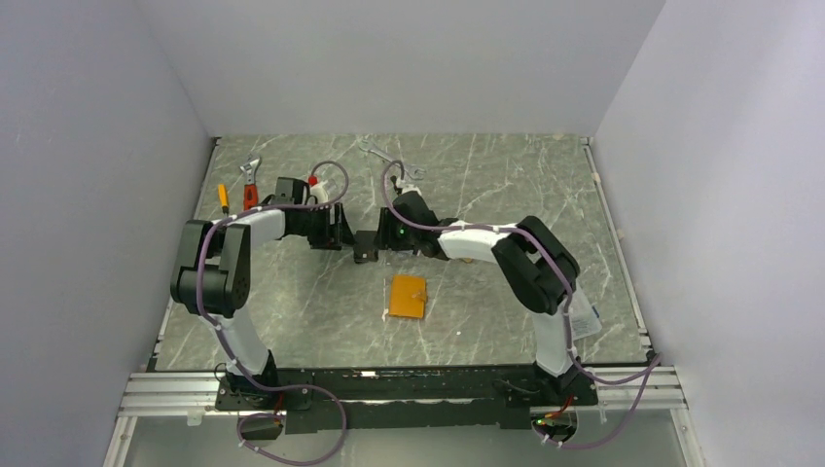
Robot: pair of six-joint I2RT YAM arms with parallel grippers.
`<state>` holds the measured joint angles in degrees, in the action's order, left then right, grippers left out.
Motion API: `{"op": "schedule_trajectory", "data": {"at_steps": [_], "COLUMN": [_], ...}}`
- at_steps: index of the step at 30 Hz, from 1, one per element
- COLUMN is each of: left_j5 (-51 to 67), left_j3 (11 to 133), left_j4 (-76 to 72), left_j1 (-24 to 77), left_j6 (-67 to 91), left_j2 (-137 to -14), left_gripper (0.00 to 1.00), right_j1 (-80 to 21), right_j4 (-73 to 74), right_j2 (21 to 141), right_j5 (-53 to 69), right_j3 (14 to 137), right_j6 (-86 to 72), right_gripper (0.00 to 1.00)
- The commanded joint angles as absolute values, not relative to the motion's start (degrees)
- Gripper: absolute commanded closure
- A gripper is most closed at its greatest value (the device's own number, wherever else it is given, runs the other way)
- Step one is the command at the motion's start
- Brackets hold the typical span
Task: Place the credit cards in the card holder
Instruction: Pick up the credit card from the center of the board.
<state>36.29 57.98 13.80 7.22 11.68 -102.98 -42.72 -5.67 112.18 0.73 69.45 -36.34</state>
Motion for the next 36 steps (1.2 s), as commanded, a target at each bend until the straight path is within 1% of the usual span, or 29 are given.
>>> {"op": "schedule_trajectory", "data": {"at_steps": [1, 5, 11, 14, 17, 21, 24, 27, 36], "left_j5": [38.56, 35.68, 31.42, 29.87, 24.94, 18.1, 14.03, 6.81, 1.79], "left_j3": [57.35, 56.95, 59.92, 61.77, 61.42, 60.27, 61.3, 62.78, 62.72], "left_j4": [9.02, 8.68, 12.83, 16.14, 17.28, 16.8, 17.62, 18.3, 17.97], "left_j1": [6.76, 6.77, 6.86, 7.32, 9.43, 14.46, 17.79, 20.84, 21.42], "left_j6": [13.59, 12.73, 8.08, 3.09, -3.85, -9.36, -11.86, -14.45, -15.78], "left_j2": [-103.58, -103.12, -102.87, -100.93, -98.02, -95.94, -96.49, -98.15, -98.86], "left_gripper": [0.31, 0.33, 0.37, 0.36, 0.33, 0.31, 0.31, 0.31, 0.32], "right_j1": [-42.65, -42.63, -42.6, -42.94, -42.99, -43.0, -42.73, -42.21, -40.1], "right_j4": [-7.61, -7.69, -6.61, -5.84, -5.98, -6.82, -8.8, -10.77, -16.63], "right_j2": [115.3, 117.82, 120.55, 119.98, 119.45, 119.91, 119.98, 119.42, 118.85], "right_j5": [4.38, 5.26, 5.01, 2.81, 2.28, 3.39, 4.91, 6.38, 9.72], "right_j3": [73.66, 75.01, 75.94, 74.85, 73.47, 72.72, 71.26, 69.41, 64.0], "right_j6": [-37.4, -38.15, -39.15, -38.9, -39.37, -40.7, -43.42, -46.01, -52.55], "right_gripper": [0.48, 0.44, 0.44, 0.42, 0.41, 0.46, 0.49, 0.54, 0.56]}}
